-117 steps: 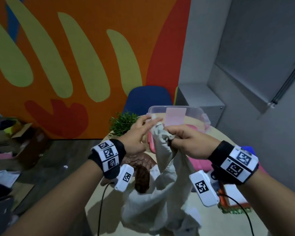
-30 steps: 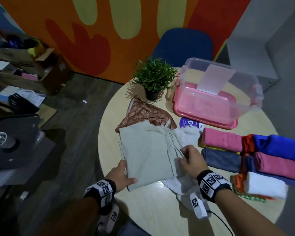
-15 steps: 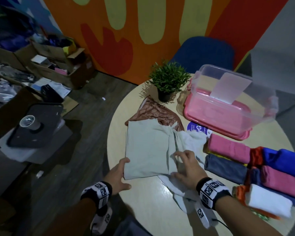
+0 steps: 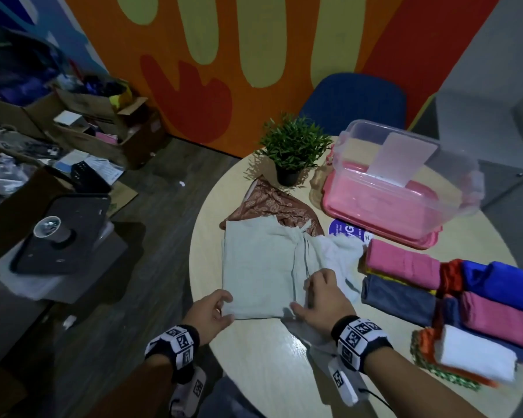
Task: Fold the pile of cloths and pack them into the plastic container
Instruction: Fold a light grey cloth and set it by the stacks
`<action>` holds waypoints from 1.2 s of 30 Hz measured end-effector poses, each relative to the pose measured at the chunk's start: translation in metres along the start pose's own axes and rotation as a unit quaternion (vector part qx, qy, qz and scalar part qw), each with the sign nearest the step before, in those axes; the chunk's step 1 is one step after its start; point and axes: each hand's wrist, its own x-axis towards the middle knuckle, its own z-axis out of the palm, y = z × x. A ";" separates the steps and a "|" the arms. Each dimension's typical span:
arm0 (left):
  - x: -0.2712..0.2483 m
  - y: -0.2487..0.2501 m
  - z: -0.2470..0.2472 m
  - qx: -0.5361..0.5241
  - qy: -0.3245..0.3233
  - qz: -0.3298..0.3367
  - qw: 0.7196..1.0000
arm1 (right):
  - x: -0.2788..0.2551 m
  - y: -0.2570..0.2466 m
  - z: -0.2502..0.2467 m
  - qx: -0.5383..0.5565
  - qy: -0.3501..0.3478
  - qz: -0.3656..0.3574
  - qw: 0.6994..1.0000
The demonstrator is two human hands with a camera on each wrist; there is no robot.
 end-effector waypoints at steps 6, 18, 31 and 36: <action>0.011 -0.009 -0.006 -0.060 -0.011 -0.073 0.995 | 0.004 -0.008 -0.002 -0.076 -0.027 0.053 0.995; 0.021 -0.017 -0.011 -0.054 -0.050 -0.087 0.993 | -0.013 0.014 -0.023 -0.015 0.116 0.109 0.987; 0.022 -0.015 -0.011 -0.047 -0.051 -0.089 0.994 | -0.015 -0.022 -0.006 -0.159 -0.033 0.115 0.980; 0.020 -0.012 -0.013 -0.056 -0.037 -0.089 0.994 | -0.018 0.010 -0.023 -0.111 0.035 0.092 0.989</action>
